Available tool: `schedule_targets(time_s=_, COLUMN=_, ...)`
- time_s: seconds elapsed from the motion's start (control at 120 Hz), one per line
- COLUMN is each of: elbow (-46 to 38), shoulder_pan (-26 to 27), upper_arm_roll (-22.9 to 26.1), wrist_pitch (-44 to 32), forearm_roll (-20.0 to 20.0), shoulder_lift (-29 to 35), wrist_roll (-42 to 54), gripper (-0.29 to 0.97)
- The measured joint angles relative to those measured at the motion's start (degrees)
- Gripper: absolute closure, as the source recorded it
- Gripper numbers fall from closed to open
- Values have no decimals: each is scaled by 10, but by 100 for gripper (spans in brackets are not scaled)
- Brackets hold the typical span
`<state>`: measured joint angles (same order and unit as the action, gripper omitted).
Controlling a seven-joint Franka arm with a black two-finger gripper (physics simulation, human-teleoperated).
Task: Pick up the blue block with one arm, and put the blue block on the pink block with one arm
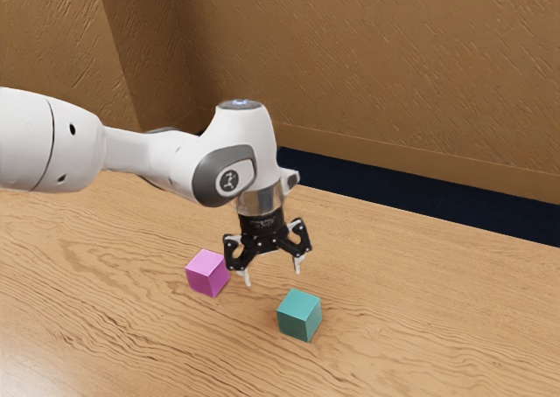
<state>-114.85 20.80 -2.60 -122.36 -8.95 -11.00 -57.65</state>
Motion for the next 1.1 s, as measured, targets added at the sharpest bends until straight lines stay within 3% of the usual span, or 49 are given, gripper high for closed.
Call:
schedule_targets(time_s=0.225, elbow=2, shoulder_pan=-3, upper_arm_roll=1, wrist_pitch=-25, forearm_roll=49, shoulder_lift=-2, wrist_roll=169, gripper=0)
schedule_targets(time_s=0.458, elbow=2, shoulder_pan=0, upper_arm_roll=24, wrist_pitch=-69, forearm_roll=53, shoulder_lift=-43, wrist_roll=303, gripper=0)
schedule_targets(time_s=0.733, elbow=1, shoulder_pan=0, upper_arm_roll=27, wrist_pitch=-114, forearm_roll=40, shoulder_lift=-76, wrist_roll=407, gripper=0)
schedule_targets(time_s=0.892, elbow=1, shoulder_pan=0, upper_arm_roll=33, wrist_pitch=-125, forearm_roll=-5, shoulder_lift=-78, wrist_roll=417, gripper=0)
schedule_targets(time_s=1.1, elbow=-6, shoulder_pan=-8, upper_arm_roll=34, wrist_pitch=-131, forearm_roll=-16, shoulder_lift=-83, wrist_roll=424, gripper=0)
